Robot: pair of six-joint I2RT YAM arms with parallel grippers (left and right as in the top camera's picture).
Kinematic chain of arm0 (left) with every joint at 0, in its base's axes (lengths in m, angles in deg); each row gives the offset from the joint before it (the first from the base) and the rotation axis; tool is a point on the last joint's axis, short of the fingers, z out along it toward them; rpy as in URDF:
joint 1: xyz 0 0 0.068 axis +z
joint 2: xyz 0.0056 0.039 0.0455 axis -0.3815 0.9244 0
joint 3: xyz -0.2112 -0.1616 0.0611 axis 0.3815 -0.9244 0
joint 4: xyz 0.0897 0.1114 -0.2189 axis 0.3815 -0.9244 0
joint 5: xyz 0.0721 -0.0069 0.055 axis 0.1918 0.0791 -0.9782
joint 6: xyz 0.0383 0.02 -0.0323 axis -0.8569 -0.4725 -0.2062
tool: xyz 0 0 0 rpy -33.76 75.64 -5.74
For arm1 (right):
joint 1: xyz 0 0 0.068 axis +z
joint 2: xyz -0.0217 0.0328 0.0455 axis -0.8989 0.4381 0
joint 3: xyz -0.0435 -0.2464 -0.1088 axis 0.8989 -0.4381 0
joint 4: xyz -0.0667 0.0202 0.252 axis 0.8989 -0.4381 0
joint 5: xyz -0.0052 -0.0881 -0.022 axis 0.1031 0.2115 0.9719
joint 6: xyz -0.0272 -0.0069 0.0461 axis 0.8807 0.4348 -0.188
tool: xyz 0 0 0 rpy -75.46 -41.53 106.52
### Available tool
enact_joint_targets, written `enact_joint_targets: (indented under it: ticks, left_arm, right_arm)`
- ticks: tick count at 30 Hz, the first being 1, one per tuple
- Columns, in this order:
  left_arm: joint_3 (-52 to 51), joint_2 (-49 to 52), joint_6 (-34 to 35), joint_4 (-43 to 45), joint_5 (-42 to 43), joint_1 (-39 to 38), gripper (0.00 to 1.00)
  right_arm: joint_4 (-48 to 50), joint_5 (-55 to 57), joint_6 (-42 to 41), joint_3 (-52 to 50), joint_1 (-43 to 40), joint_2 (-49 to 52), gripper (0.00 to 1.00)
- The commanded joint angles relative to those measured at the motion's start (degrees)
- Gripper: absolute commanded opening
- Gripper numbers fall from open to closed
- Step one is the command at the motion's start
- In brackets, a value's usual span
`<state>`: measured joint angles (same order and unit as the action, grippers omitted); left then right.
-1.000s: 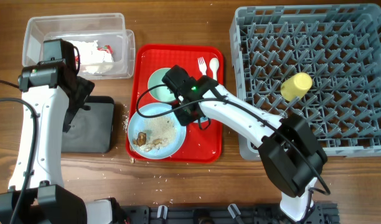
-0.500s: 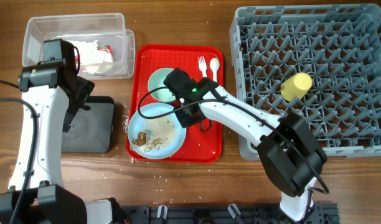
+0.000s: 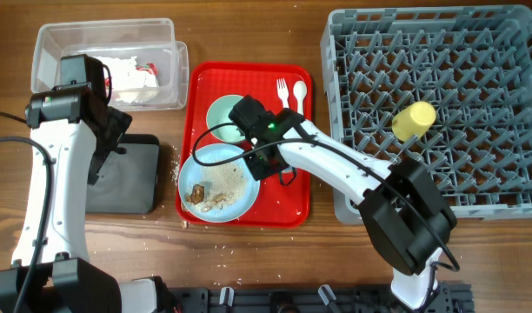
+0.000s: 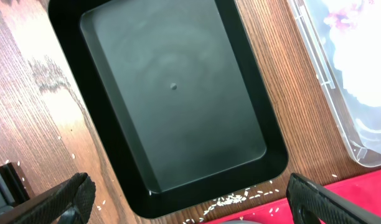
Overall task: Sort waste into correct bins and load items into the dishwasher rack
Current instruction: 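Grasp the rim of the light-blue bowl with the right gripper, then carry the light-blue bowl over the dish rack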
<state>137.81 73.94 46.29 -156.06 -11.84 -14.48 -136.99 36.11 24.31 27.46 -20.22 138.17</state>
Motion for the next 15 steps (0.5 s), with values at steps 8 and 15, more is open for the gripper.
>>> enact_joint_targets:
  ticks: [8,15]
  left_arm:
    - [-0.1,-1.0,-0.1,0.0,-0.5,0.3,1.00]
    - [-0.1,-1.0,-0.1,0.0,-0.5,0.3,1.00]
  right_arm:
    - [-5.2,-0.7,-0.3,3.3,0.3,0.5,0.04]
    - [-8.2,-0.7,-2.2,5.6,0.1,-3.5,0.04]
